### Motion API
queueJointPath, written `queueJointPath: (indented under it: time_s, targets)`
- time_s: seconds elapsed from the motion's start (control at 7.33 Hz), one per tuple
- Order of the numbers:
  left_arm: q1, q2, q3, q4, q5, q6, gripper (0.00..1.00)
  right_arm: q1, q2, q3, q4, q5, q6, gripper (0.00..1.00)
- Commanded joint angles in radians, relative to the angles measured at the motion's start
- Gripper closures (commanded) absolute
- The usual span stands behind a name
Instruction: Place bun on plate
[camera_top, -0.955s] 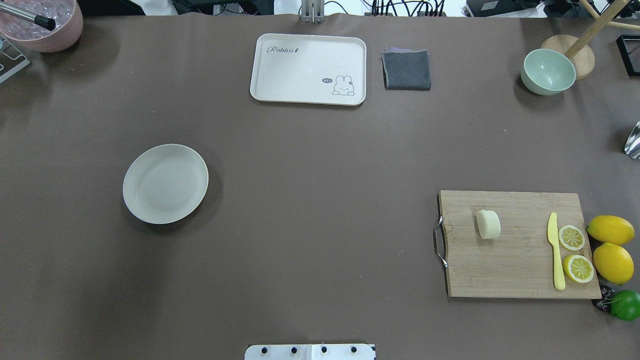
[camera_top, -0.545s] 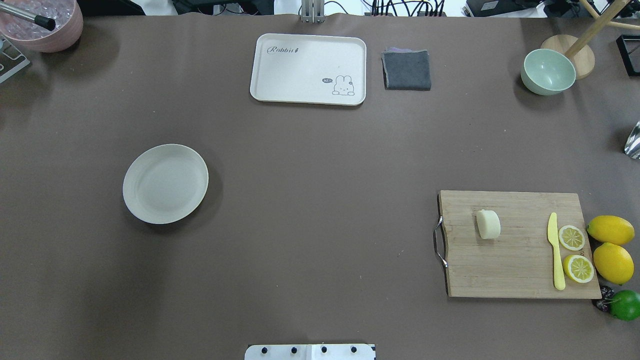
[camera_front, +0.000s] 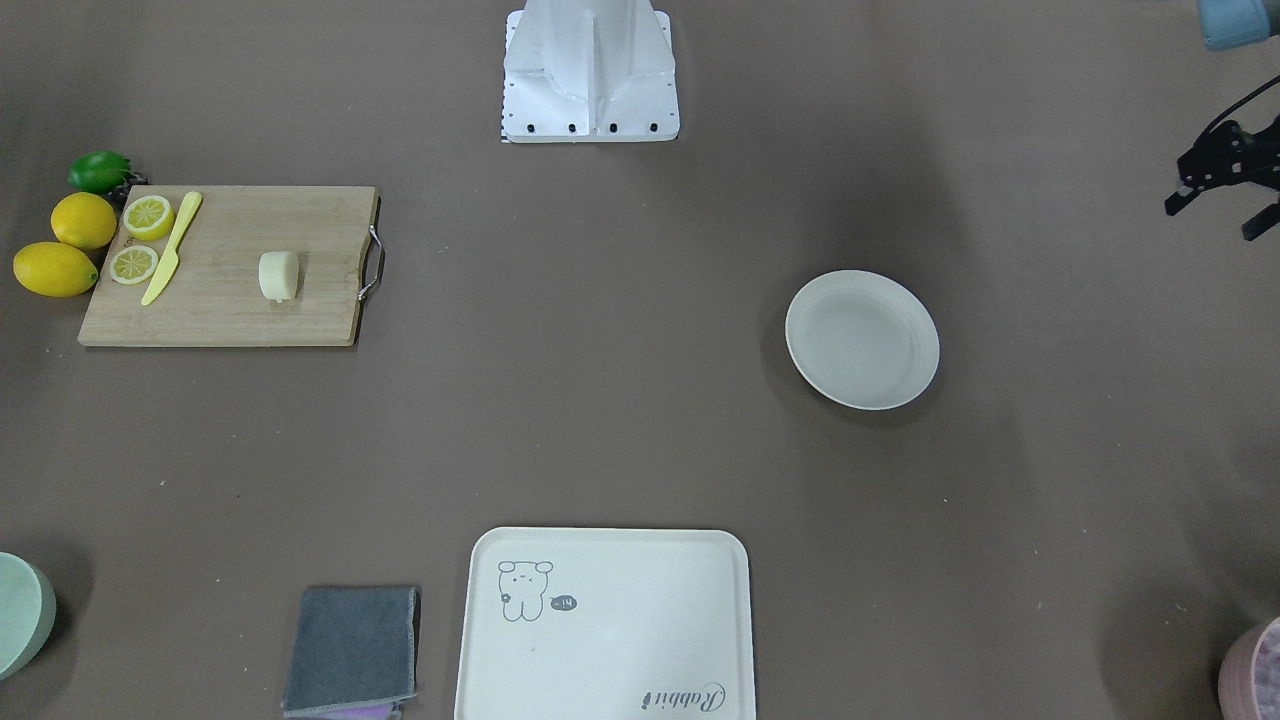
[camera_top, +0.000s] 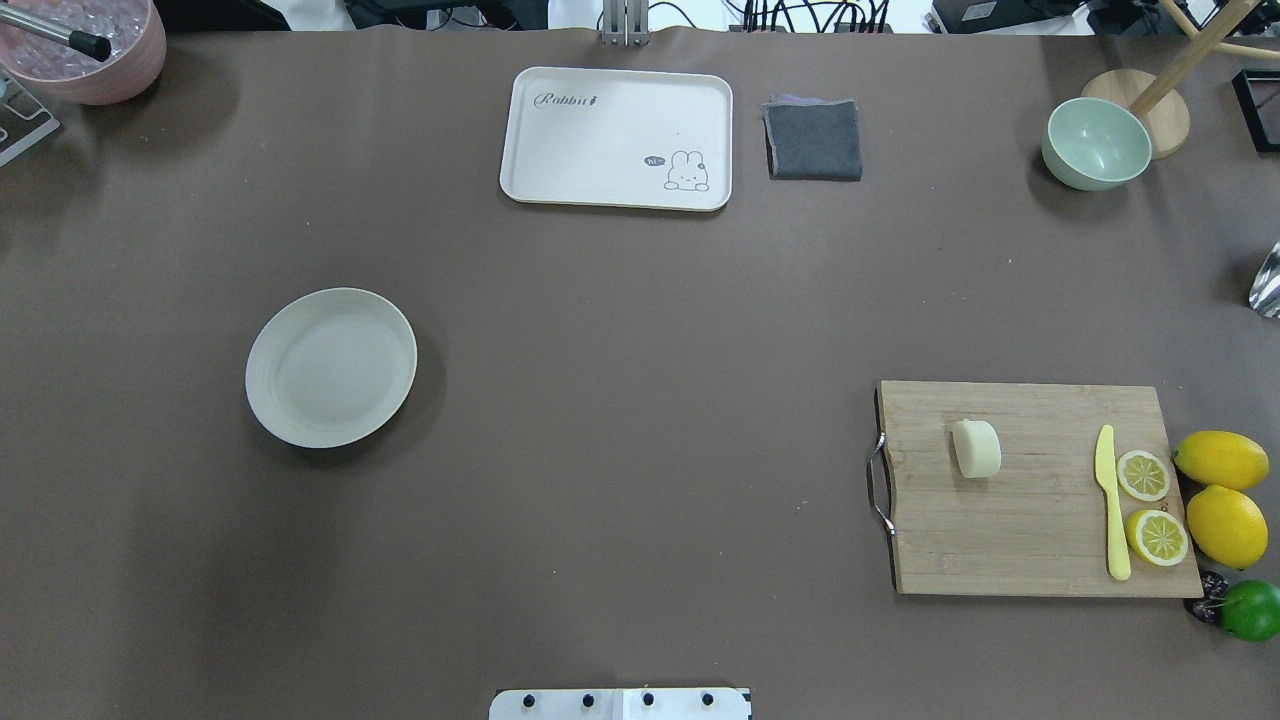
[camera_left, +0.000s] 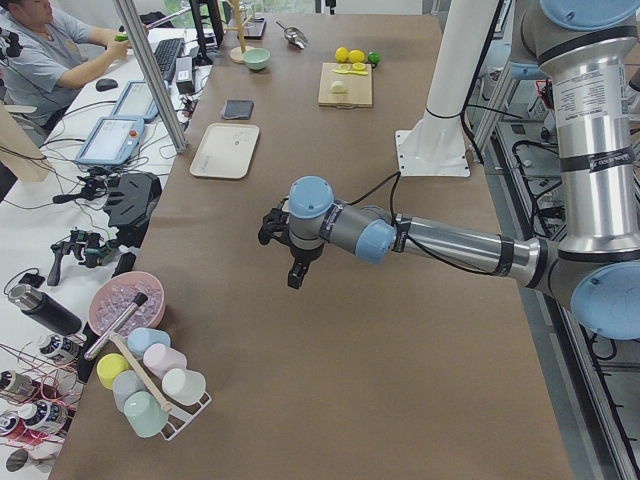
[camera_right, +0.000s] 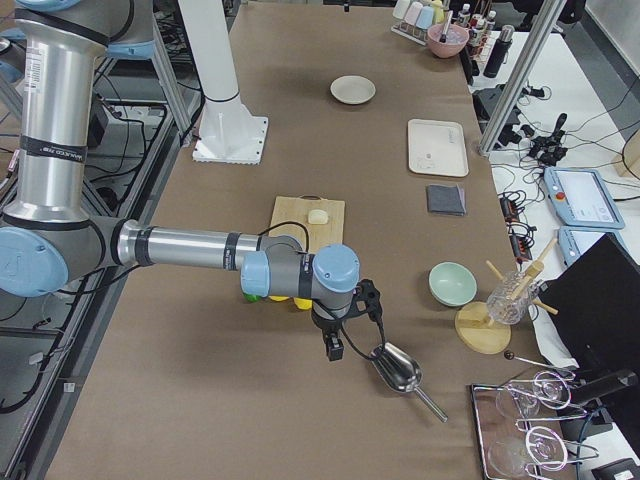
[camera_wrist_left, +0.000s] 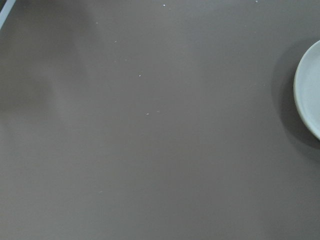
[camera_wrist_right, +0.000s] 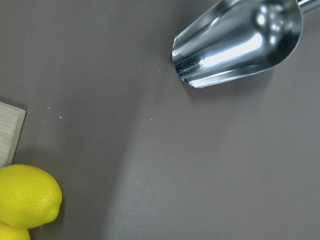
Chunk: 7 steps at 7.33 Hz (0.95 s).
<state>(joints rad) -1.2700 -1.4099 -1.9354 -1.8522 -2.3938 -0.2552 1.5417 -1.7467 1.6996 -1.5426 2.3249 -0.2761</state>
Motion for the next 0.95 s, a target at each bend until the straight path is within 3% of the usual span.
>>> queueJointPath:
  time_s: [0.0,0.27,0.41,0.82]
  targets:
    - [0.183,-0.046,0.007,-0.092,0.101,-0.302,0.03,-0.002,-0.002,-0.006,0.001,0.007,-0.002,0.0]
    - [0.326,-0.174,0.1,-0.096,0.137,-0.446,0.03,-0.002,-0.002,-0.012,0.001,0.007,-0.002,0.0]
    - [0.357,-0.191,0.105,-0.097,0.227,-0.461,0.03,-0.002,-0.002,-0.017,0.001,0.007,0.0,0.0]
    - [0.437,-0.26,0.168,-0.149,0.252,-0.654,0.04,-0.002,-0.002,-0.024,0.001,0.007,-0.002,0.0]
